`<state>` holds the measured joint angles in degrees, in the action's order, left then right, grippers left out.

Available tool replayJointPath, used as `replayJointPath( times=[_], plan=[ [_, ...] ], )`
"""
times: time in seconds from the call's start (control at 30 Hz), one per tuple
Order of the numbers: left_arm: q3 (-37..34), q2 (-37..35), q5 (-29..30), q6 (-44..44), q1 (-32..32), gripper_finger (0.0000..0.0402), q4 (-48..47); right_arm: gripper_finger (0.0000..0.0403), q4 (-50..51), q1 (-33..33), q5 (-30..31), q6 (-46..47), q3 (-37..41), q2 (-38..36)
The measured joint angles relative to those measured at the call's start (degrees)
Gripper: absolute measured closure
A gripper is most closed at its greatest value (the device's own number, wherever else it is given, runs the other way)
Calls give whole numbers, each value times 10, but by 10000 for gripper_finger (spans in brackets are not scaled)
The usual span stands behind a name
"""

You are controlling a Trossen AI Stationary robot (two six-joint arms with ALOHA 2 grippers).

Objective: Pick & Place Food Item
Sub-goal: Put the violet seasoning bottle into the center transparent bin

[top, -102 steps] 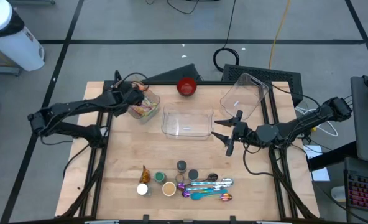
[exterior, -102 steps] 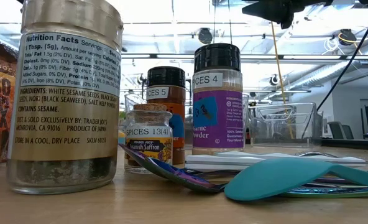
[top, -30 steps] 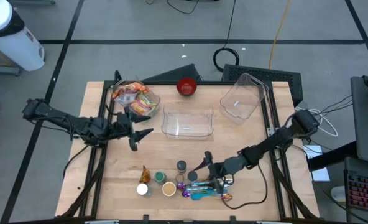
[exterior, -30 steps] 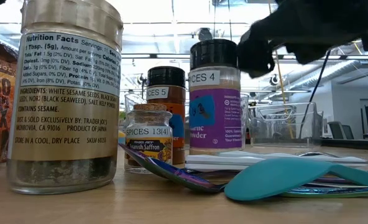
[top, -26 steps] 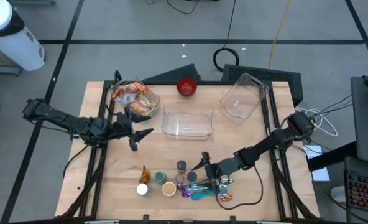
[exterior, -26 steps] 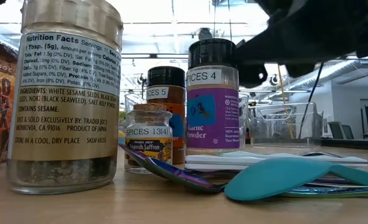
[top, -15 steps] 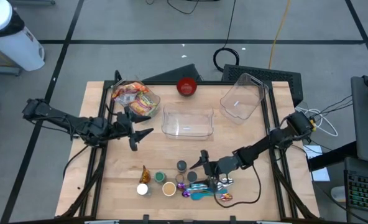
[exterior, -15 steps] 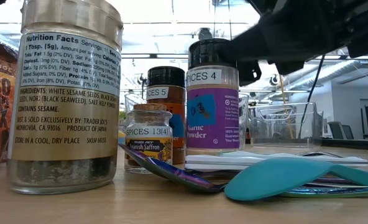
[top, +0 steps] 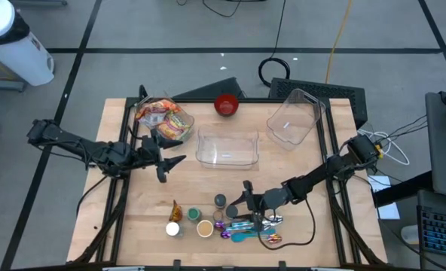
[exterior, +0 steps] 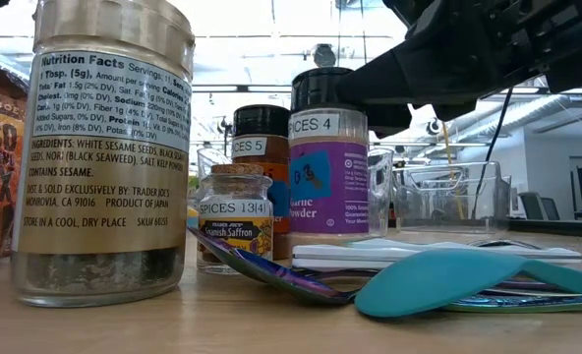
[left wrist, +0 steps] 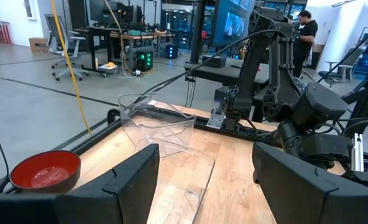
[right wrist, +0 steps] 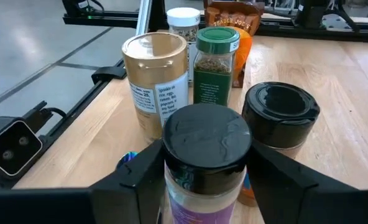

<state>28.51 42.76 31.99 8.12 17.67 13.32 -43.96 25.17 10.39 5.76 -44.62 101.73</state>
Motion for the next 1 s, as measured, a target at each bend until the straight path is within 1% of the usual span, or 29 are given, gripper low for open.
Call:
replayJointPath(
  times=[0.3,0.4,0.47,0.8,1.0],
  plan=[
    [0,0,0,0,0,135,-3,217,-5,0,0,-4,0,-1],
    [0,0,0,0,0,135,-3,213,6,0,0,-4,1,-20],
    [0,0,0,0,0,135,-3,214,17,0,0,-3,1,-40],
    [0,0,0,0,0,135,-3,214,142,0,0,-4,1,-173],
    [0,0,0,0,0,135,-3,217,194,0,2,-5,1,-228]
  ],
)
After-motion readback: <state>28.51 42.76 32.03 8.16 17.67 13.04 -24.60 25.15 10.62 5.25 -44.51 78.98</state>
